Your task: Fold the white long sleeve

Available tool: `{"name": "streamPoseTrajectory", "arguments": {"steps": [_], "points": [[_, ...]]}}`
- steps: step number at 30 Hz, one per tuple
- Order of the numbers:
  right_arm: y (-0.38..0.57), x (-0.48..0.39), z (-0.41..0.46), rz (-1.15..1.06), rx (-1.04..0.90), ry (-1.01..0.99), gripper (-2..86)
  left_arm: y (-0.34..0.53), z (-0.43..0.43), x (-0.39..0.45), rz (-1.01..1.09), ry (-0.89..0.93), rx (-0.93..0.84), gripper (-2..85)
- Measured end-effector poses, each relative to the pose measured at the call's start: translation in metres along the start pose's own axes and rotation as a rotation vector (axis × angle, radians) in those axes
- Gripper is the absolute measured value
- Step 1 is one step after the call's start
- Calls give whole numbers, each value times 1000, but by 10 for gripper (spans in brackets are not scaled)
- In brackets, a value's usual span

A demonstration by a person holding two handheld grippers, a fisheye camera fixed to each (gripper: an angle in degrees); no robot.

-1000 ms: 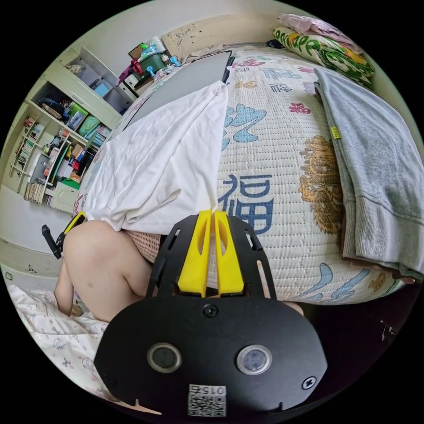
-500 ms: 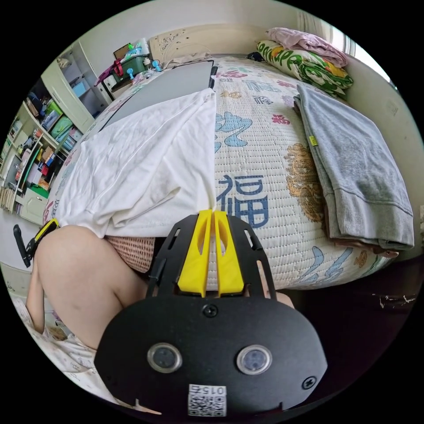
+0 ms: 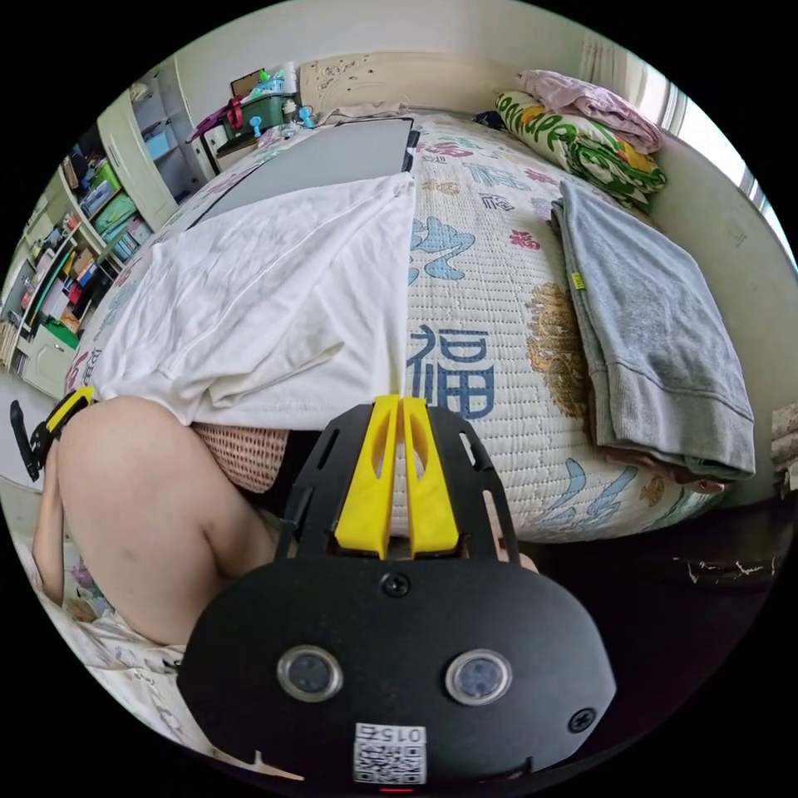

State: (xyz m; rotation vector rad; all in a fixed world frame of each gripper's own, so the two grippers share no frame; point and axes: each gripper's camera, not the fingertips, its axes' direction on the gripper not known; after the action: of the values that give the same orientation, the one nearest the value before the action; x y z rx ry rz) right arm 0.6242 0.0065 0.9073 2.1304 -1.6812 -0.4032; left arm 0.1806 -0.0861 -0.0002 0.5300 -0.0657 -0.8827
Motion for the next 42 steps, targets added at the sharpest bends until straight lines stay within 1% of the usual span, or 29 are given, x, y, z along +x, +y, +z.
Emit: {"name": "streamPoseTrajectory", "arguments": {"steps": [2, 4, 6, 7, 9, 11, 13, 15, 17, 18, 20, 22, 24, 28, 31, 33, 37, 39, 40, 42], "points": [[7, 4, 1, -51, -22, 25, 3, -1, 14, 8, 12, -35, -60, -3], [12, 13, -1, -73, -36, 18, 8, -1, 18, 17, 18, -34, -54, -3], [17, 31, -7, -68, -49, -32, 15, 0, 17, 18, 7, -14, -47, -2], [22, 48, -12, -48, -58, -88, 24, 1, 15, 18, -1, -1, -35, -1], [31, 78, -25, -2, -60, -165, 36, 6, 2, 17, -19, 60, 37, 4], [54, 117, -56, 56, 44, -220, 42, 5, -9, 19, -22, 83, 79, 10], [69, 135, -82, 32, 115, -255, 57, 0, -16, 26, -8, 114, 123, 24], [82, 139, -106, -71, 181, -283, 69, -15, -16, 53, 100, 207, 180, 50], [98, 126, -134, -288, 238, -367, 77, -31, -9, 84, 237, 317, 201, 73], [102, 121, -138, -344, 244, -391, 75, -41, -2, 107, 331, 402, 218, 87], [115, 96, -150, -577, 219, -508, 81, -54, 12, 136, 422, 481, 264, 91], [124, 78, -150, -710, 187, -492, 95, -72, 49, 170, 506, 537, 219, 92], [130, 67, -145, -797, 156, -432, 101, -83, 84, 194, 557, 553, 140, 93], [139, 69, -129, -908, 80, -436, 103, -82, 144, 239, 672, 581, 46, 86], [146, 71, -119, -974, 18, -381, 99, -78, 172, 260, 727, 529, -19, 80], [149, 77, -119, -986, 19, -380, 85, -74, 196, 270, 732, 500, -27, 58], [135, 104, -137, -896, 11, -456, 44, -71, 223, 270, 694, 513, -38, 27], [128, 114, -152, -869, 24, -490, 42, -76, 231, 256, 612, 543, 12, 17], [120, 119, -164, -847, 27, -510, 41, -81, 233, 242, 543, 586, 52, 14], [107, 126, -183, -824, 33, -545, 40, -93, 243, 220, 440, 662, 66, 11]]}}
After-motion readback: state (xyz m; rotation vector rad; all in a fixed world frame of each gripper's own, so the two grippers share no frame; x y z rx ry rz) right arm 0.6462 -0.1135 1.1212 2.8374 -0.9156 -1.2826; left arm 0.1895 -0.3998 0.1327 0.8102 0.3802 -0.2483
